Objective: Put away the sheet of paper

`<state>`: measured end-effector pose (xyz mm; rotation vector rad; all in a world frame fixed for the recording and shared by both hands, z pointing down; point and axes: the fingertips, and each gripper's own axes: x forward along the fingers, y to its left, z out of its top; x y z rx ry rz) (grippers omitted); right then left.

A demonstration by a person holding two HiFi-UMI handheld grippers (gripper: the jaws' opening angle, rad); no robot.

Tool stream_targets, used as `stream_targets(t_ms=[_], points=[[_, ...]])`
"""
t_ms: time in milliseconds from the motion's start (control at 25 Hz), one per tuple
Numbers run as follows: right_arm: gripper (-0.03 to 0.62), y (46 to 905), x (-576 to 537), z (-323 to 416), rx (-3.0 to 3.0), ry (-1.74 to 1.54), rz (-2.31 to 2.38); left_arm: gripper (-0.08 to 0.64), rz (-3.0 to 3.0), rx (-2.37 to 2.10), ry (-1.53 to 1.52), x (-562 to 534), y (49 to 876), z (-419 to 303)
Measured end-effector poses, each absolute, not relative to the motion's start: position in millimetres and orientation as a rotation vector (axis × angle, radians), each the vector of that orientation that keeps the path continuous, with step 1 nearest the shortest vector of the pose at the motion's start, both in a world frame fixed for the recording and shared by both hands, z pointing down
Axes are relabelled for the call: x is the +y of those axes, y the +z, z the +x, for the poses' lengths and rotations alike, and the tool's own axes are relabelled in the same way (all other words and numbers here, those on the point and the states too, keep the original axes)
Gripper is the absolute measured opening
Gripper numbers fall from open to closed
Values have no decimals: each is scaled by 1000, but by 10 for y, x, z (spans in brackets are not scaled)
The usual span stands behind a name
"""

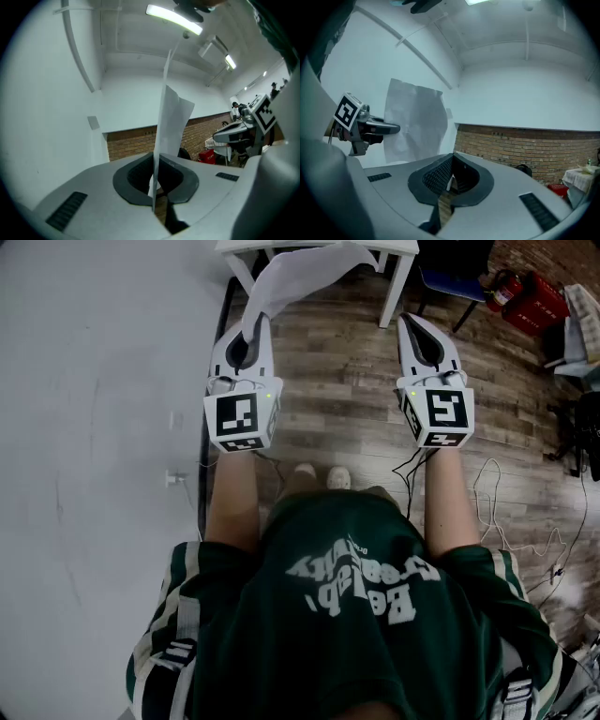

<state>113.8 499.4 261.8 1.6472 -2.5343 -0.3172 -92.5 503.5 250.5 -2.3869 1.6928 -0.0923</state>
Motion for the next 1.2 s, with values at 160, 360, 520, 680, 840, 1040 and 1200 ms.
stream_targets(t_ms=[160, 360, 520, 680, 840, 1040, 1200], points=[[-8, 2673, 4999, 1180, -2529, -291, 1651, 2, -2391, 1691, -93, 5049, 2521, -885], [-8, 2683, 5018, 1241, -2524, -284, 1656, 2, -2397, 1687, -103, 5072, 2526, -834], [-8, 2698, 5024, 1273, -2540, -258, 1660, 2, -2399, 1673, -110, 5086, 2515, -783], [-8, 2727, 4999, 1267, -2546, -236, 1660, 2, -2405, 1668, -116, 5040, 2525, -793], [-6, 2769, 4935, 1262, -2542, -225, 1653, 2, -2408, 1669, -111, 4961, 2535, -820], [-8, 2808, 4720, 1179, -2533, -230, 1637, 2, -2416, 1674, -110, 4772, 2595, -908], [-6, 2855, 4442, 1061, -2525, -230, 1605, 2, -2424, 1688, -107, 4494, 2655, -1017]])
